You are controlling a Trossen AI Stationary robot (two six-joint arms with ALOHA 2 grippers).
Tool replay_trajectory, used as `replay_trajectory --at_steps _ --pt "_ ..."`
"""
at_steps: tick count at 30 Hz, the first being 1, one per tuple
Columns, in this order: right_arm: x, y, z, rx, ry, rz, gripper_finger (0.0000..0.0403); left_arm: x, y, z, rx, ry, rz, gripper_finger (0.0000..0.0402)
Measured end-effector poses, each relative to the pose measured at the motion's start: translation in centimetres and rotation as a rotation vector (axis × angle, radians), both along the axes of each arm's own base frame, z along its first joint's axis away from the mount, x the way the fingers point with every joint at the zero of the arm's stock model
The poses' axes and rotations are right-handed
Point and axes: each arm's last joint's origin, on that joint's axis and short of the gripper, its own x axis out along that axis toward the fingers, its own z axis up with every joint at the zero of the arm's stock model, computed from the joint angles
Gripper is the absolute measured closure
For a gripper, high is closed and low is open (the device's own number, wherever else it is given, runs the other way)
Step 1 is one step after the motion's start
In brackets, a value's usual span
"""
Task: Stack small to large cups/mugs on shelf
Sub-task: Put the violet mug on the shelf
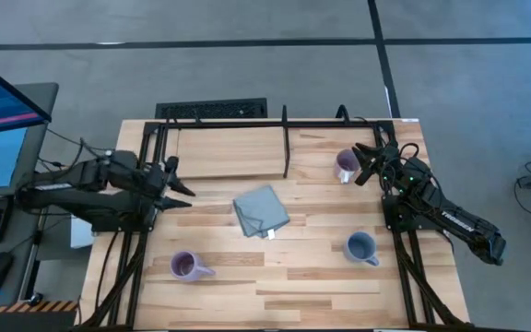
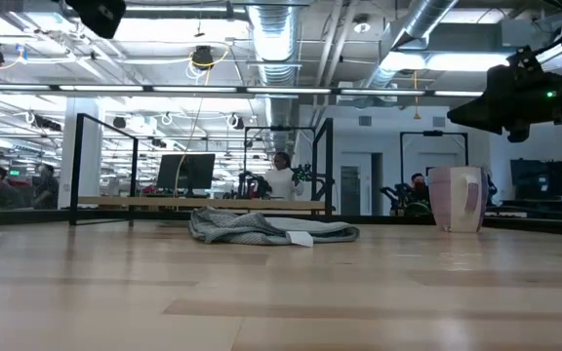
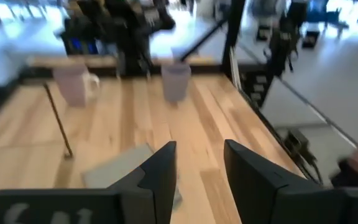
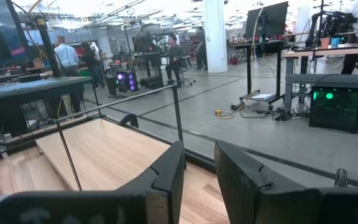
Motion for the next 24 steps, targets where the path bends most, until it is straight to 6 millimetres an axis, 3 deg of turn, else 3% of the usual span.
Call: replay_trajectory --at_steps 5,11,19,24 --pt "0.0 0.0 0.0 0.0 0.0 0.0 0.0289 1.2 -0.4 1.2 0.019 0.187 0.0 0.028" --pt "0.0 0.0 0.0 0.0 0.0 0.0 0.0289 2.9 -0.5 1.8 -0.027 0.27 0.022 0.0278" --pt "0.0 0.0 0.0 0.0 0.0 0.0 0.0289 3.9 -0.4 1.1 0.128 0.33 -0.001 0.0275" --pt "0.0 0.0 0.0 0.0 -0.001 0.0 0.0289 4.6 0.1 0.7 0.214 0.371 0.148 0.0255"
